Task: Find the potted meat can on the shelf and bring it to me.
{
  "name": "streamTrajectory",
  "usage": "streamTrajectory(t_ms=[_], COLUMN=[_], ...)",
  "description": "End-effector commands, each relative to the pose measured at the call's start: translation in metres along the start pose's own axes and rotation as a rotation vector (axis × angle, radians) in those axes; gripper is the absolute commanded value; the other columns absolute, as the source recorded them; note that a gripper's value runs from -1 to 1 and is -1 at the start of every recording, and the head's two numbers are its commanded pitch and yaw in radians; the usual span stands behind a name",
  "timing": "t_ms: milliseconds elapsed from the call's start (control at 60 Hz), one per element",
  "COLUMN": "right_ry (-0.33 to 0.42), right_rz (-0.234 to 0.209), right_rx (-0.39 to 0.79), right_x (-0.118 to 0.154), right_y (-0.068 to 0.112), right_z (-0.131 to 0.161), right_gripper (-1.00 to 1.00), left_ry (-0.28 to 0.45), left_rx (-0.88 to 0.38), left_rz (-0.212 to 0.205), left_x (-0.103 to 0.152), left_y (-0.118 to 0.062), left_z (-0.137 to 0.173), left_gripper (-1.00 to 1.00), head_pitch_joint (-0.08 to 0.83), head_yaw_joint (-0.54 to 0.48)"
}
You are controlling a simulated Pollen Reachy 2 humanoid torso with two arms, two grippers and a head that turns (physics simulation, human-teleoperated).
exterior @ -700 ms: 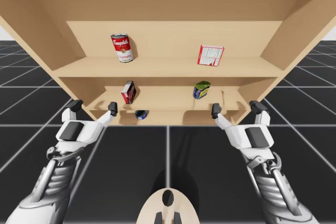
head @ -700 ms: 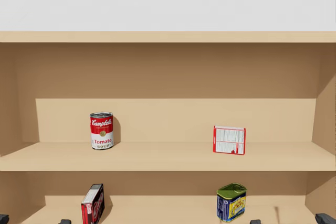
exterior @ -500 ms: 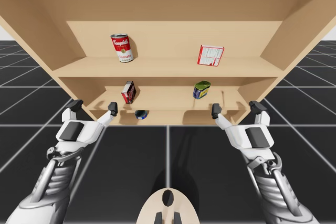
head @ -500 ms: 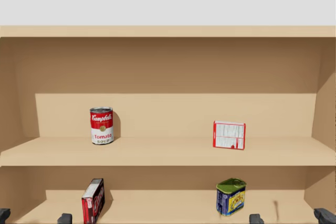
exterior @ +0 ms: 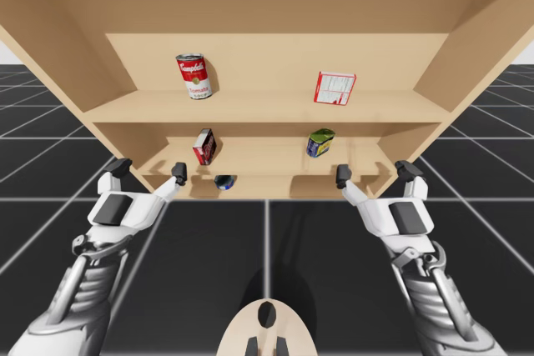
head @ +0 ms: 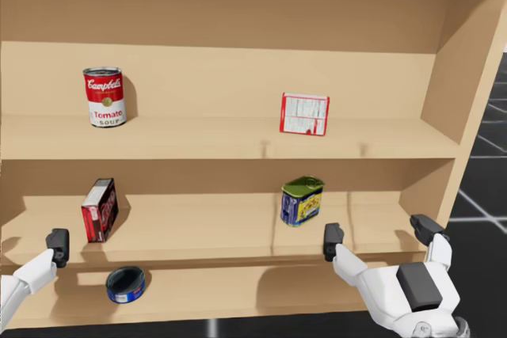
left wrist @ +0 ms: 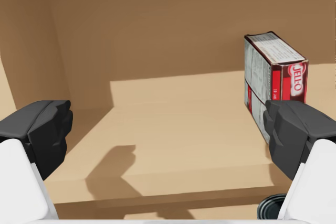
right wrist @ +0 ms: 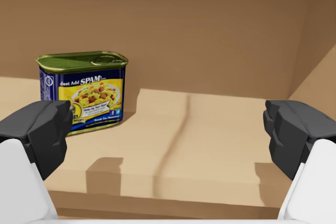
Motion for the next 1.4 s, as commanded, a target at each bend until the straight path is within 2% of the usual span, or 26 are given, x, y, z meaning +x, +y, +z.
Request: streamTrajectory(t_ms=[17, 217, 283, 333, 350, 467, 567, 633, 683, 750, 883, 983, 1250, 1400], right_ry=[0.002, 0.005, 0.015, 0.021, 0.031, 0.040, 0.056, 0.053, 0.064, 0.072, 0.093, 0.116, 0.208, 0.225], right_rz=[-0.009, -0.004, -0.011, -0.035, -0.058, -0.061, -0.098, -0.100, -0.131, -0.131, -0.097, -0.088, -0.109, -0.082], right_rx=[-0.002, 0.005, 0.051, 0.065, 0.089, 0.122, 0.172, 0.186, 0.220, 0.250, 0.265, 0.253, 0.235, 0.211], right_x=[-0.002, -0.001, 0.007, 0.011, 0.016, 0.033, 0.046, 0.049, 0.050, 0.047, 0.036, 0.026, -0.010, -0.026], right_y=[0.003, 0.005, 0.010, 0.012, 0.014, 0.020, 0.025, 0.028, 0.032, 0.039, 0.047, 0.049, 0.049, 0.050], right_z=[0.000, 0.001, 0.005, 0.007, 0.009, 0.012, 0.005, -0.003, -0.011, -0.024, -0.048, -0.063, -0.101, -0.117], right_gripper=[-1.00, -1.00, -1.00, -1.00, -1.00, -1.00, -1.00, -1.00, -1.00, -1.00, -1.00, -1.00, -1.00, -1.00], left_ry=[-0.004, -0.013, -0.029, -0.034, -0.039, -0.051, -0.068, -0.074, -0.076, -0.080, -0.104, -0.115, -0.121, -0.123], left_rx=[-0.007, -0.020, -0.029, -0.033, -0.036, -0.049, -0.061, -0.066, -0.067, -0.069, -0.079, -0.089, -0.096, -0.098], left_rz=[0.001, 0.008, 0.010, 0.013, 0.012, 0.015, 0.023, 0.024, 0.024, 0.025, 0.031, 0.033, 0.032, 0.031], left_x=[0.001, 0.003, 0.005, 0.006, 0.006, 0.008, 0.010, 0.011, 0.012, 0.012, 0.015, 0.017, 0.018, 0.018], left_y=[-0.001, -0.002, -0.003, -0.004, -0.004, -0.006, -0.008, -0.009, -0.010, -0.009, -0.009, -0.010, -0.011, -0.011], left_z=[0.001, 0.003, 0.006, 0.007, 0.007, 0.009, 0.012, 0.013, 0.014, 0.013, 0.015, 0.018, 0.019, 0.020], left_gripper=[-1.00, -1.00, -1.00, -1.00, -1.00, -1.00, -1.00, -1.00, -1.00, -1.00, -1.00, -1.00, -1.00, -1.00], head_pitch_joint=[0.308, 0.371, 0.373, 0.373, 0.372, 0.371, 0.369, 0.368, 0.366, 0.363, 0.367, 0.369, 0.379, 0.384], head_yaw_joint=[-0.17, -0.24, -0.23, -0.23, -0.22, -0.22, -0.23, -0.24, -0.24, -0.24, -0.24, -0.24, -0.23, -0.23])
